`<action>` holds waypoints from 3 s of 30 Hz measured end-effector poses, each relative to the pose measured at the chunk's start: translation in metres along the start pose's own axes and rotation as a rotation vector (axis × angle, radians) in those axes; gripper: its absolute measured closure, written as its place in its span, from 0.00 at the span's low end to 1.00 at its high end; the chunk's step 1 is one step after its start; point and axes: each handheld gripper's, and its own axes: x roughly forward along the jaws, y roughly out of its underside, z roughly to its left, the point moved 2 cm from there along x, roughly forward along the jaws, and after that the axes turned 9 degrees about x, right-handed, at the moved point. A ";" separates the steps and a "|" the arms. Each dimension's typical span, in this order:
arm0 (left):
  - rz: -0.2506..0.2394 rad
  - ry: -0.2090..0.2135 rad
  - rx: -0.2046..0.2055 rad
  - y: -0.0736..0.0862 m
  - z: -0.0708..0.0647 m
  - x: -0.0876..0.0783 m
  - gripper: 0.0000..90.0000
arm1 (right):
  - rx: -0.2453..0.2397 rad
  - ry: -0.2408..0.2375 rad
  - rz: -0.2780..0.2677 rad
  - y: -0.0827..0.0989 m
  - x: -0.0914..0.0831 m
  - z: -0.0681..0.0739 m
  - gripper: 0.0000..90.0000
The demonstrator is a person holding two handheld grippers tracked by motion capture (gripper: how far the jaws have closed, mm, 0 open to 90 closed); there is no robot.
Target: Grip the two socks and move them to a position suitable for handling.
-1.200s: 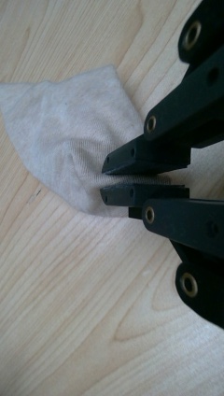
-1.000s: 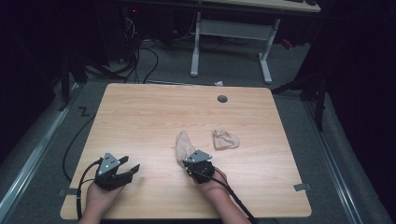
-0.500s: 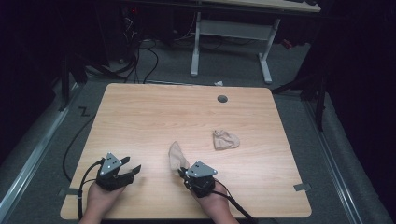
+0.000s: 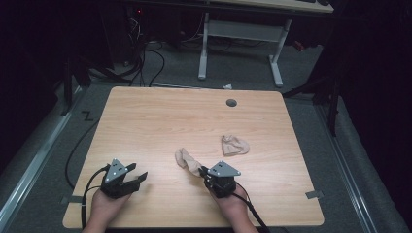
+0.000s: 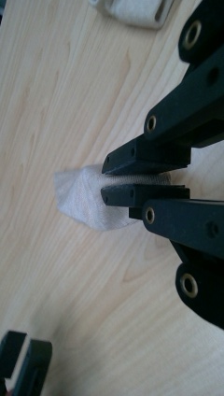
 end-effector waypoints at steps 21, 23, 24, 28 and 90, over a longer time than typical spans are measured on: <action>0.008 0.041 -0.001 -0.001 -0.005 0.003 0.51 | 0.063 0.197 -0.032 -0.010 -0.001 -0.059 0.72; 0.005 0.051 0.002 -0.004 -0.010 0.006 0.52 | 0.057 0.197 -0.041 -0.008 -0.009 -0.061 0.71; 0.000 0.060 0.001 -0.007 -0.011 0.008 0.55 | 0.060 0.201 -0.053 -0.005 -0.018 -0.063 0.71; 0.027 0.085 0.045 -0.025 -0.020 0.023 0.81 | 0.055 0.198 -0.074 0.000 -0.028 -0.064 0.71; 0.043 0.210 0.232 -0.054 -0.125 0.032 0.93 | -0.042 -0.078 0.098 0.017 -0.002 -0.004 0.98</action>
